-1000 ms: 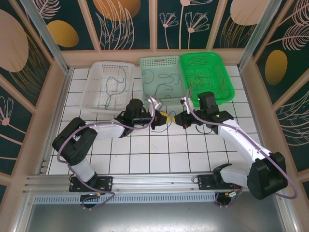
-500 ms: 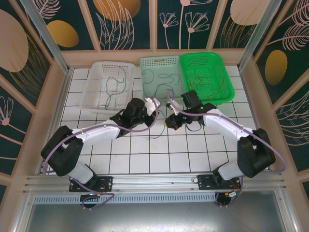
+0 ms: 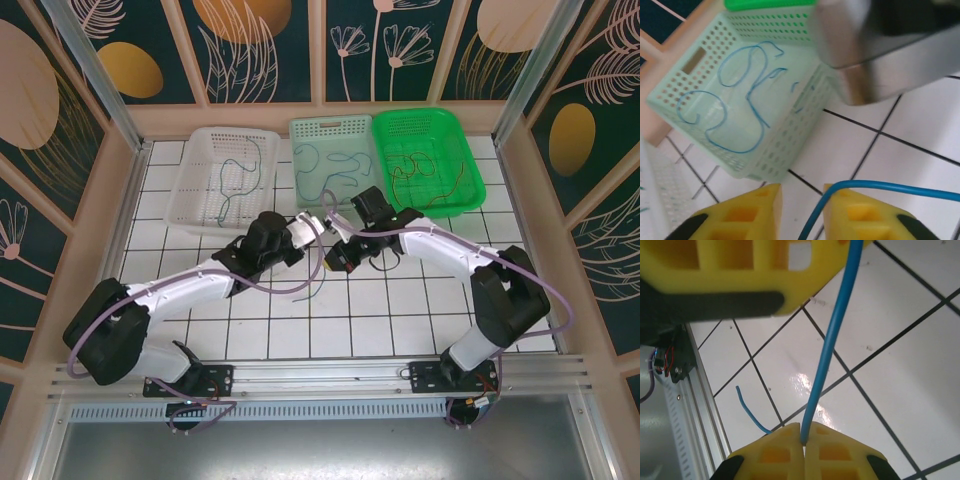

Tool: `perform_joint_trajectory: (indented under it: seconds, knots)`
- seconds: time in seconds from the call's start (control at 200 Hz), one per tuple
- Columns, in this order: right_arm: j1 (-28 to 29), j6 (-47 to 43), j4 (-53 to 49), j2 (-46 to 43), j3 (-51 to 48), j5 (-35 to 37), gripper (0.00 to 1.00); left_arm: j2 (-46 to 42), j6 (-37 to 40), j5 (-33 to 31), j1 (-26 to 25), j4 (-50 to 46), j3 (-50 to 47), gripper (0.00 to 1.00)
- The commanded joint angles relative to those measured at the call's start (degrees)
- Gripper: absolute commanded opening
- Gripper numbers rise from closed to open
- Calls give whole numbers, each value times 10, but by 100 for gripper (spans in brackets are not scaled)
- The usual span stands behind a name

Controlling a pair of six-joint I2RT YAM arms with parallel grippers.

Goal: Untangle the cables

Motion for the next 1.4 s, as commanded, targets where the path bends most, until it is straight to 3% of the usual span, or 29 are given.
perform_joint_trajectory:
  seconds: [0.0, 0.02, 0.075, 0.13, 0.205, 0.27, 0.636, 0.881, 1.206, 1.301, 1.396]
  knots:
    - [6, -9, -104, -2, -6, -11, 0, -30, 2, -161, 23, 135, -9, 54]
    - [3, -7, -102, -5, -6, -8, 0, -32, -5, -180, 23, 145, -13, 61]
    - [-10, 1, -91, -16, -7, 0, 0, -38, -21, -223, 23, 165, -20, 69]
    - [-30, 16, -70, -29, -9, 11, 0, -47, -42, -262, 23, 181, -25, 88]
    - [-61, 32, -38, -49, -12, -8, 0, -59, -76, -315, 23, 189, -26, 90]
    - [-84, 34, -17, -65, -13, -28, 0, -74, -113, -353, 23, 197, -31, 98]
    - [-184, 113, 84, -28, 71, -8, 0, -125, -247, -307, 23, 168, -67, 99]
    - [-235, 161, 62, 150, 246, -40, 0, -125, -281, -293, 23, 151, -81, 99]
    - [-243, 215, 48, 326, 403, -8, 0, -129, -302, -277, 23, 143, -98, 99]
    - [-244, 217, 36, 342, 427, 2, 30, -132, -309, -276, 23, 144, -104, 99]
    - [-244, 209, 34, 329, 423, 26, 69, -136, -314, -277, 23, 146, -110, 99]
